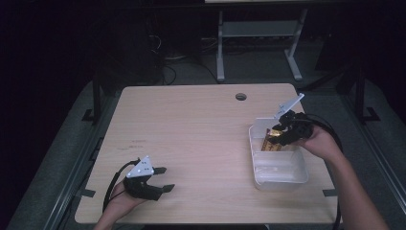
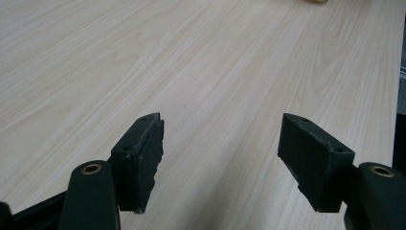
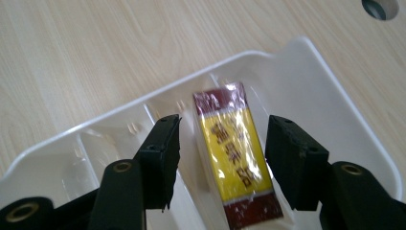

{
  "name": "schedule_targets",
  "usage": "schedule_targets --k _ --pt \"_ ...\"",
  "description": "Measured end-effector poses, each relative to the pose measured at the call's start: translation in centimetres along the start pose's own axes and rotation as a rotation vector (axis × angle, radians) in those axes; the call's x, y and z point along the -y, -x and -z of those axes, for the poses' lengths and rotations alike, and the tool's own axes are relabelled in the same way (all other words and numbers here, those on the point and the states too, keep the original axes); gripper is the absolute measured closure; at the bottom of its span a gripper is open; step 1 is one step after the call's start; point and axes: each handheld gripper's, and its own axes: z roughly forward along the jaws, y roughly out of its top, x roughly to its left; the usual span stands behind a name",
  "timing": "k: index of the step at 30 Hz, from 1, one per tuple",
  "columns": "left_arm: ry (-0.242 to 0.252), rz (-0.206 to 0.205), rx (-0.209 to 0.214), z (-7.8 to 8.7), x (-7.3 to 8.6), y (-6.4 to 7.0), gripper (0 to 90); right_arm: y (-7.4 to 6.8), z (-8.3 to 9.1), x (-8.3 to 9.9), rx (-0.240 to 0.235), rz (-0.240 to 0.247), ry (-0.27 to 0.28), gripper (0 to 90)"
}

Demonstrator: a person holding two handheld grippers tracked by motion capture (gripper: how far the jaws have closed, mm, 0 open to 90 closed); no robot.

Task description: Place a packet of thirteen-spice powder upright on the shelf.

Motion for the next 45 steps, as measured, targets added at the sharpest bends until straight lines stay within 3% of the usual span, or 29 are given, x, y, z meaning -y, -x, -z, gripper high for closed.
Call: schedule_targets --k 14,22,38,45 --pt "0.000 -0.004 -0.004 0.3 0.0 -0.1 30.9 -1.1 0.4 -2.8 -0.018 0.044 0.062 42.8" --pt "0.003 -0.005 -0.005 0.4 0.0 -0.1 30.7 -2.3 0.0 -4.1 -0.048 0.067 0.062 41.8" --pt "0.002 -0.008 -0.001 0.5 0.0 -0.1 30.9 -4.4 -0.8 -5.1 -0.095 0.093 0.053 37.8" --pt "-0.001 -0.005 -0.006 0.6 0.0 -0.2 30.7 -5.4 -1.7 -5.3 -0.138 0.090 0.059 37.3"
